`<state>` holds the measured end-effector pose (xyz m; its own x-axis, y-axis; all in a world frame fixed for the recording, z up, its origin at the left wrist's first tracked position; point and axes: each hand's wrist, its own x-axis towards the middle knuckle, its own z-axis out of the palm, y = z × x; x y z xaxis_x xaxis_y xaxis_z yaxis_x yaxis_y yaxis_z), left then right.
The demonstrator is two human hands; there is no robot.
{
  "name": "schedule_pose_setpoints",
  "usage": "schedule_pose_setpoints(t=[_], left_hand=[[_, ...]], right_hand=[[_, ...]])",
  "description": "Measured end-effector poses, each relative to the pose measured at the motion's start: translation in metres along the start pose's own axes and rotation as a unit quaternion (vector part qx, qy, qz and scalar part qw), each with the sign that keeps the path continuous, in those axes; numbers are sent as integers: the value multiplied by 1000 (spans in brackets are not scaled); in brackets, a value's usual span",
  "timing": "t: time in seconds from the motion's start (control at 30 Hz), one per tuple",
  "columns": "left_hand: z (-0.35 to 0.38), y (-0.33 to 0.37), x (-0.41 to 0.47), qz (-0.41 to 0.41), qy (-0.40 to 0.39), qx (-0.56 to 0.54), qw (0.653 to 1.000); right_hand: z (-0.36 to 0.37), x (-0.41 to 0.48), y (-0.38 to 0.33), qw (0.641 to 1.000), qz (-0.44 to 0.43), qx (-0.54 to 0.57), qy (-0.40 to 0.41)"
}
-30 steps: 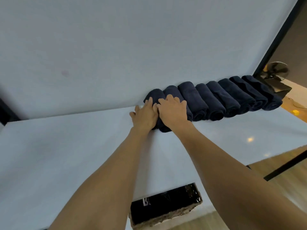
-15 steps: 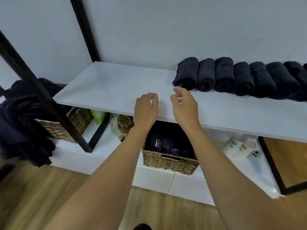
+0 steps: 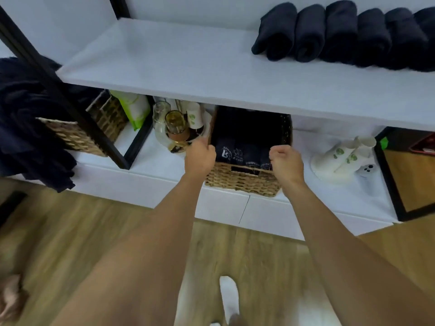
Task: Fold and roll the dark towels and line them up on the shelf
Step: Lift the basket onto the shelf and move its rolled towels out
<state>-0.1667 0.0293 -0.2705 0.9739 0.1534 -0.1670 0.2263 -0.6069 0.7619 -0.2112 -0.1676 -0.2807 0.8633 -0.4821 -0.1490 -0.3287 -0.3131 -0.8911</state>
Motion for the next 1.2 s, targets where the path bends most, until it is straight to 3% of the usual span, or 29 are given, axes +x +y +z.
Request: schedule_pose_setpoints(t=[0.3,0.57,0.9,1.2], left_hand=[[67,-16,92,-54,-66,137,987],[76,-38,116,-9,11,197,980],[-1,-55,3,23,6,237,971],[-171,-73,-176,99,-5,187,977]], right_hand=[[3,121,68,977,40,-197,68],[11,139,84,986,49,-160,18],[-31,7,54,993,31,-117,8],[-84,-193,-27,989,-34,-141,-29]])
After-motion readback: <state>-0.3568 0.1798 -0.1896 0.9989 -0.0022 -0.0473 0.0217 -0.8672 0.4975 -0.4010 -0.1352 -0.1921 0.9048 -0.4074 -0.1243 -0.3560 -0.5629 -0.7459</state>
